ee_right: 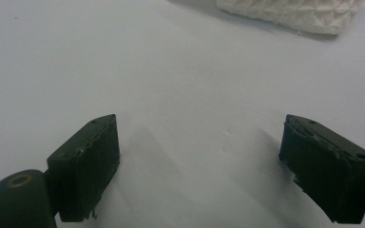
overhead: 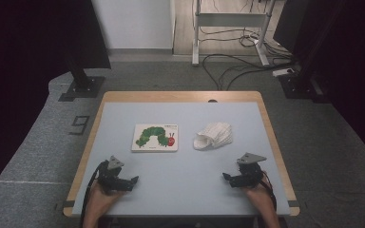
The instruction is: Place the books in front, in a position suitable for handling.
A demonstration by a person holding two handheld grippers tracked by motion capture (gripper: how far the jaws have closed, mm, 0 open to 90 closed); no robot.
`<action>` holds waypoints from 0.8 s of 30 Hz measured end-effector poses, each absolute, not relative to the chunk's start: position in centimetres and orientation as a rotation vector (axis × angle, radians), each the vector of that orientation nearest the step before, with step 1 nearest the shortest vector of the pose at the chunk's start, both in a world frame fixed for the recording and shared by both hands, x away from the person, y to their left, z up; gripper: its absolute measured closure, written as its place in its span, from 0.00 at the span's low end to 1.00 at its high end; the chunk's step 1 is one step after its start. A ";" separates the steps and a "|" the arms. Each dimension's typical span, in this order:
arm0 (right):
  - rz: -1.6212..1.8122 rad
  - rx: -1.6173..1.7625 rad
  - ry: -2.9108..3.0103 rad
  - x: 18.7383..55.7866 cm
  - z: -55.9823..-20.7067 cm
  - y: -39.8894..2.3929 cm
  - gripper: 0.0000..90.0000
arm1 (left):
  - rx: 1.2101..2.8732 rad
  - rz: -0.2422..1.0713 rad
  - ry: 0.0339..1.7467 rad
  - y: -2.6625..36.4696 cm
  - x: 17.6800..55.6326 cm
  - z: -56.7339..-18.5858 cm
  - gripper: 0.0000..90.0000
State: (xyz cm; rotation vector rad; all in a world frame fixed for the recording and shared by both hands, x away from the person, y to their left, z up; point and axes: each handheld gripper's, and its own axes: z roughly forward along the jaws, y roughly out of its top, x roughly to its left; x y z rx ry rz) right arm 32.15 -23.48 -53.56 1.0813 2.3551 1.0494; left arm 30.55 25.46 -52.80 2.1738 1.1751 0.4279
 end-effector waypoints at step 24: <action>1.052 1.090 2.359 32.2 -53.5 -23.5 0.14 | 2.176 0.433 1.174 25.4 30.5 -52.8 0.00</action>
